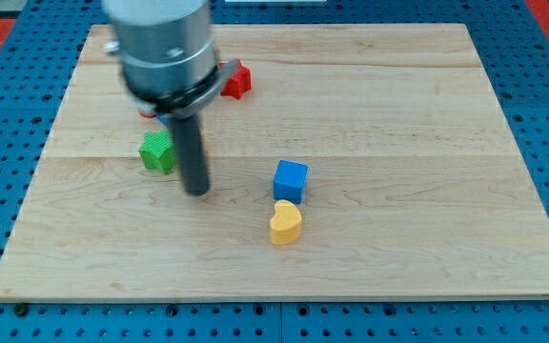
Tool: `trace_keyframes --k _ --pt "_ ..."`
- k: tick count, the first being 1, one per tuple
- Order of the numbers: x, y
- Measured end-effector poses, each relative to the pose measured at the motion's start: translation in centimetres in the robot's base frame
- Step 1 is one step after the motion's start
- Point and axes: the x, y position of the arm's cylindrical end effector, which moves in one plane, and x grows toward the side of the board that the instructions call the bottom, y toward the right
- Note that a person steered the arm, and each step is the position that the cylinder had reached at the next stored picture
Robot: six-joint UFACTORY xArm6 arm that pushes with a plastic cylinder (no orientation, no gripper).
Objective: Push the green star along with the yellow hexagon to the center
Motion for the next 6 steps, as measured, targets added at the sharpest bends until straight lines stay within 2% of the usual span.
trace_keyframes --k 1,2,4,6 --pt "1.0 -7.2" --pt "-4.9 -7.2" --pt "-6.2 4.7" --pt "-7.2 6.4"
